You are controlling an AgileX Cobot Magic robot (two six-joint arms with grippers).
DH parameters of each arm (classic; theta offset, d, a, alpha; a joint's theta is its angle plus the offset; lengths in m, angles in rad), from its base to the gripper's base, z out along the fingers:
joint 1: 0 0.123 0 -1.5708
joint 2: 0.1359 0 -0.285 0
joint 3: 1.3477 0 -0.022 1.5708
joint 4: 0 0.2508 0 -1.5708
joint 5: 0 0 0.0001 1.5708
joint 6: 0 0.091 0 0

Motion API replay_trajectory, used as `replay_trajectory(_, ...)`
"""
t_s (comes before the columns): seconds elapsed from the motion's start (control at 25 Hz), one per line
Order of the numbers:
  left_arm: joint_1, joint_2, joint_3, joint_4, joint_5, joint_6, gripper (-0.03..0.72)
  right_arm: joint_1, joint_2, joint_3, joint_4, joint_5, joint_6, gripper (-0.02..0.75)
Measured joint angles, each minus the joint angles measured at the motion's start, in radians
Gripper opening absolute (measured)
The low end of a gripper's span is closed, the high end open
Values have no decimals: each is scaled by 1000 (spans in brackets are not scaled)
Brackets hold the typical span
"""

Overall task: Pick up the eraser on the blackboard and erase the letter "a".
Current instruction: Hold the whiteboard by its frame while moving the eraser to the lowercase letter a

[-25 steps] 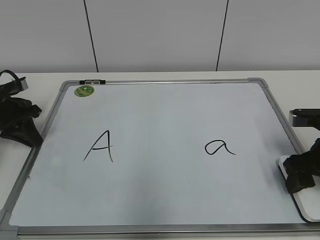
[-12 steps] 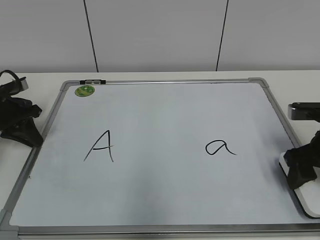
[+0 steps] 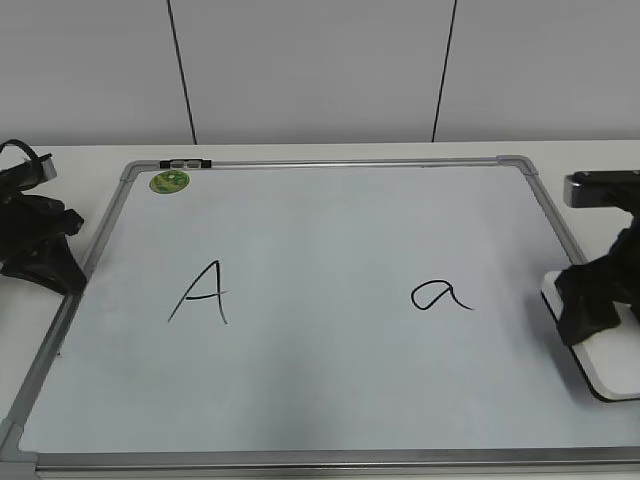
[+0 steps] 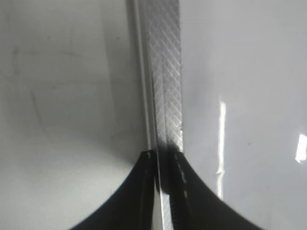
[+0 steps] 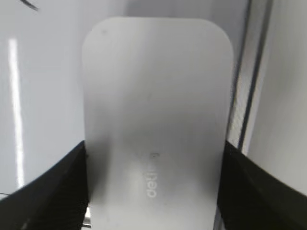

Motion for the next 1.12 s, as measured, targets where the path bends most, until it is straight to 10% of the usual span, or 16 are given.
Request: replay_trajectory(1.12,0,0,0,0,0,0,49,117,428,-520,-20,141,-41,531)
